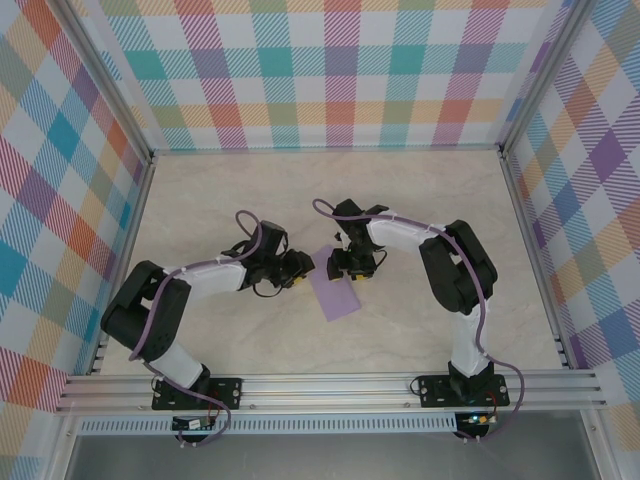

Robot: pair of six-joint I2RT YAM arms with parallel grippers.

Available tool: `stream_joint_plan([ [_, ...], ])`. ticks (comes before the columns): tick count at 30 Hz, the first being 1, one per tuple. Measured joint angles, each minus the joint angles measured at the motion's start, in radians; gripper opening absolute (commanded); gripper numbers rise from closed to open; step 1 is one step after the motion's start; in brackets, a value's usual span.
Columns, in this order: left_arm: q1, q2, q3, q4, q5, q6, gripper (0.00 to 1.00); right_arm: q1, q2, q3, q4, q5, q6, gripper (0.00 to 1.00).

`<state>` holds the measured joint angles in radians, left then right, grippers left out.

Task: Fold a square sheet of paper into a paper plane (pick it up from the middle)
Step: Hold the square sheet of paper at the center of the table.

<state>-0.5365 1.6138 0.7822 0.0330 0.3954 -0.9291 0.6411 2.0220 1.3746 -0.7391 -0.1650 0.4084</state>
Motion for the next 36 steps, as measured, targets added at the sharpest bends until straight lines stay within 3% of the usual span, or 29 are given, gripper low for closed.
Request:
stream_joint_plan([
  [8, -0.018, 0.097, 0.066, 0.023, 0.023, 0.001, 0.22, 0.0, 0.006, 0.002, -0.003, 0.0, 0.0, 0.61],
  [17, -0.037, 0.172, 0.087, -0.012, 0.023, 0.014, 0.16, 0.0, 0.007, 0.001, -0.003, 0.0, 0.0, 0.61],
  [28, -0.038, 0.185, 0.119, -0.076, 0.011, 0.059, 0.0, 0.0, -0.021, -0.001, -0.001, -0.013, 0.001, 0.64],
  [36, -0.038, 0.193, 0.142, -0.115, 0.009, 0.082, 0.0, 0.001, -0.168, -0.034, 0.021, 0.006, 0.01, 0.68],
])
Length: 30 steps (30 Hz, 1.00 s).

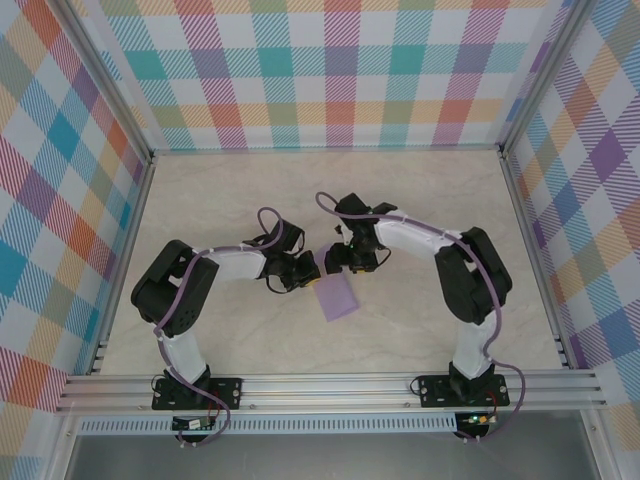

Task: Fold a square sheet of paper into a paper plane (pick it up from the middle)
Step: Hold the square sheet of paper at the center of the table, then fold the square sheet of paper in half at the center of the table.

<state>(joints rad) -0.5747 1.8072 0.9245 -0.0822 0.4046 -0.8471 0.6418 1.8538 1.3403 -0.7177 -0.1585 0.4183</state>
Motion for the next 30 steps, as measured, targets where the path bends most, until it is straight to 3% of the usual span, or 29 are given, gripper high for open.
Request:
stream_joint_plan([
  [3, 0.0, 0.002, 0.004, -0.007, -0.001, 0.003, 0.0, -0.001, -0.127, -0.011, 0.027, -0.008, 0.015, 0.64],
  [6, 0.0, 0.004, 0.01, -0.018, -0.002, 0.006, 0.0, -0.002, -0.179, -0.011, 0.069, -0.045, 0.035, 0.46],
  [10, 0.0, 0.004, 0.01, -0.019, -0.002, 0.007, 0.0, -0.002, -0.124, -0.011, 0.126, -0.132, 0.069, 0.19],
  [13, 0.0, 0.004, 0.01, -0.02, -0.002, 0.008, 0.0, -0.002, -0.055, -0.011, 0.155, -0.186, 0.085, 0.08],
  [19, 0.0, 0.004, 0.01, -0.02, -0.005, 0.007, 0.0, 0.0, 0.068, 0.035, 0.161, -0.249, 0.095, 0.02],
  [30, 0.0, 0.005, 0.01, -0.023, -0.005, 0.003, 0.0, 0.004, 0.132, 0.054, 0.164, -0.217, 0.075, 0.0],
])
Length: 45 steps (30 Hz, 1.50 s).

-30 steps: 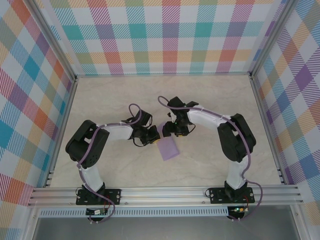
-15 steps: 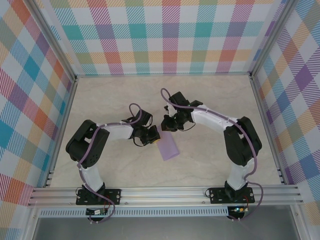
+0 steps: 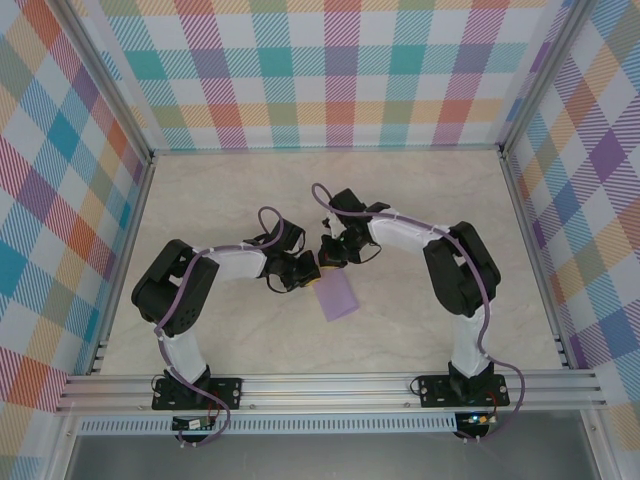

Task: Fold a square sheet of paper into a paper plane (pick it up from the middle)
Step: Fold the square sheet of paper in half at the center of the table.

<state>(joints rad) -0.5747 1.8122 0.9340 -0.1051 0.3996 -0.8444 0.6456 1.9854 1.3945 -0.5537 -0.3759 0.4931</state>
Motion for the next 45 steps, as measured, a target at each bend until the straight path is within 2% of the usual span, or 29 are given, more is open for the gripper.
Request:
stream_joint_plan([
  [16, -0.002, 0.001, 0.0, -0.006, -0.009, -0.031, 0.0, -0.069, 0.035, -0.079, 0.046, 0.004, -0.089, 0.0],
  [21, -0.004, 0.001, -0.009, 0.002, -0.012, -0.042, 0.0, -0.101, 0.034, -0.12, 0.093, -0.053, -0.118, 0.0],
  [27, -0.004, -0.002, -0.037, 0.035, -0.011, -0.06, 0.0, -0.161, 0.007, -0.2, 0.171, -0.13, -0.144, 0.0],
  [33, -0.004, -0.004, -0.044, 0.049, -0.011, -0.061, 0.0, -0.243, -0.058, -0.235, 0.164, -0.103, -0.14, 0.0],
  [39, -0.004, -0.004, -0.044, 0.05, -0.011, -0.061, 0.0, -0.187, -0.092, -0.226, 0.21, -0.15, -0.103, 0.0],
  [45, -0.004, -0.005, -0.046, 0.052, -0.011, -0.06, 0.0, -0.138, -0.019, -0.199, 0.271, -0.216, -0.066, 0.0],
])
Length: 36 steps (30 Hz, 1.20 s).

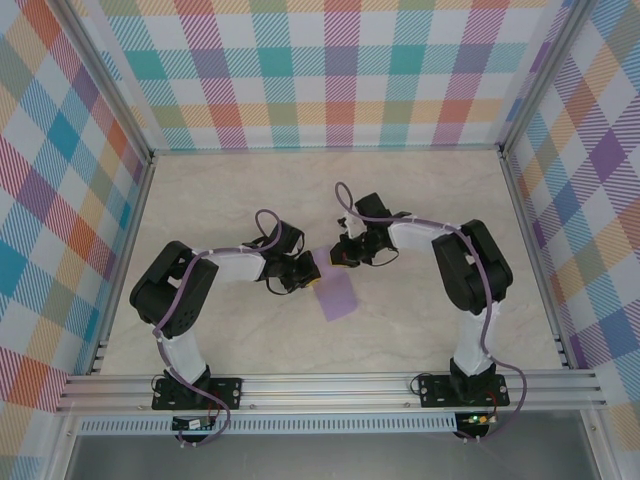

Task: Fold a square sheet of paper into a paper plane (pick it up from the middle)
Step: Fold the square sheet of paper in half at the center of the table.

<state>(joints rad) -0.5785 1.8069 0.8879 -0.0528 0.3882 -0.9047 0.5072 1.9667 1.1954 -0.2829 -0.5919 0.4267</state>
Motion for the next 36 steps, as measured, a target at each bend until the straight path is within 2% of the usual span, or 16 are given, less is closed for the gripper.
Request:
stream_joint_plan([
  [6, 0.0, 0.0, -0.001, 0.0, 0.0, 0.0, 0.0, -0.012, 0.071, 0.005, 0.014, -0.013, 0.011, 0.0],
  [14, 0.0, -0.002, -0.014, 0.019, 0.0, 0.001, 0.0, -0.096, 0.07, -0.013, 0.078, -0.009, 0.114, 0.0],
  [19, 0.0, -0.002, -0.022, 0.031, 0.0, 0.003, 0.0, -0.122, 0.022, -0.044, 0.123, 0.035, 0.14, 0.0],
  [24, 0.0, -0.002, -0.022, 0.03, -0.001, 0.004, 0.0, -0.073, -0.017, -0.046, 0.175, 0.027, 0.137, 0.0],
  [29, 0.0, -0.002, -0.021, 0.03, -0.003, 0.004, 0.0, -0.005, 0.022, -0.018, 0.185, 0.002, 0.137, 0.0],
  [36, 0.0, -0.002, -0.021, 0.029, -0.004, 0.009, 0.0, -0.003, 0.106, 0.034, 0.193, 0.016, 0.147, 0.0],
])
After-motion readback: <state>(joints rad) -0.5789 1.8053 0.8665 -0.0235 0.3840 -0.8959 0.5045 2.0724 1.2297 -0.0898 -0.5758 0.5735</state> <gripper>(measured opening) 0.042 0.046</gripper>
